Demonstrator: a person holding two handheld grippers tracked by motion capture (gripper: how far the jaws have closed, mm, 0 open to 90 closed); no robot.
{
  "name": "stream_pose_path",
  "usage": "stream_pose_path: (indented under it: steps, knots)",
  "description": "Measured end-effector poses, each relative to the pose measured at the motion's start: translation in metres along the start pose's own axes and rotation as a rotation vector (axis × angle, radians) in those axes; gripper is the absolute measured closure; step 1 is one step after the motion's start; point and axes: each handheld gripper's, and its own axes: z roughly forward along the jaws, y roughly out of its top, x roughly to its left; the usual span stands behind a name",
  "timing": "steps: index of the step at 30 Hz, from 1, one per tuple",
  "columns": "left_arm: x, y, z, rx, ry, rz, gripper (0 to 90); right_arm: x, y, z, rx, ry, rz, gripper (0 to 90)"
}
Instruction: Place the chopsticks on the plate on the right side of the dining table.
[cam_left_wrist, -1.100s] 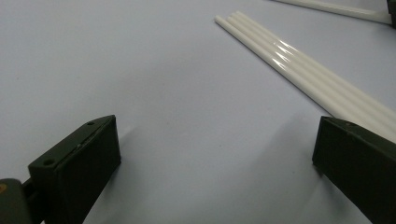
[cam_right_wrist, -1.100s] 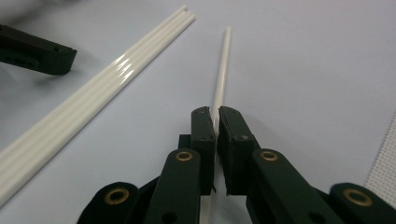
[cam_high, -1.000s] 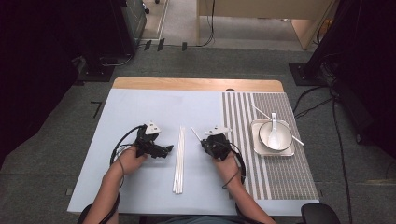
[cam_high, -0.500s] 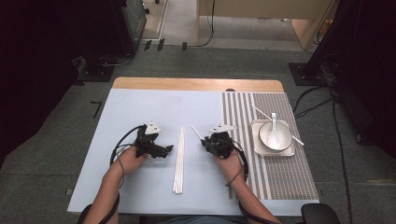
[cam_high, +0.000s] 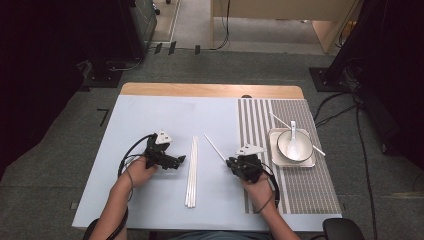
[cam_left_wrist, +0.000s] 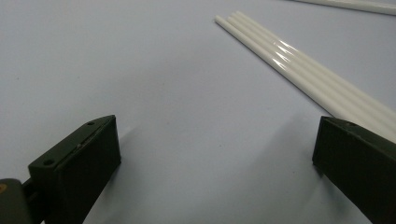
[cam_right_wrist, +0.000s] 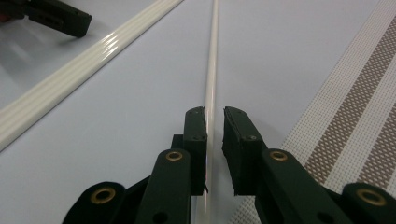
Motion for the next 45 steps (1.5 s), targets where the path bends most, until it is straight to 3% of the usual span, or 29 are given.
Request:
stream_pose_path:
  steps: [10, 17, 21, 31, 45]
  knots:
    - [0.000, 0.000, 0.000, 0.000, 0.000, 0.000, 0.5, 0.003, -0.004, 0.002, 0.015, -0.016, -0.030, 80.8]
    - [0.000, 0.000, 0.000, -0.001, 0.001, 0.001, 0.5, 0.006, -0.007, 0.004, -0.008, -0.041, -0.064, 83.2]
    - [0.000, 0.000, 0.000, 0.000, 0.001, 0.000, 0.5, 0.004, -0.007, 0.004, -0.002, -0.029, -0.061, 83.6]
    - [0.000, 0.000, 0.000, 0.000, 0.000, 0.000, 0.5, -0.007, -0.004, 0.004, 0.001, 0.037, 0.066, 85.1]
    - [0.000, 0.000, 0.000, 0.000, 0.000, -0.001, 0.5, -0.016, 0.011, 0.001, 0.024, 0.050, 0.098, 85.0]
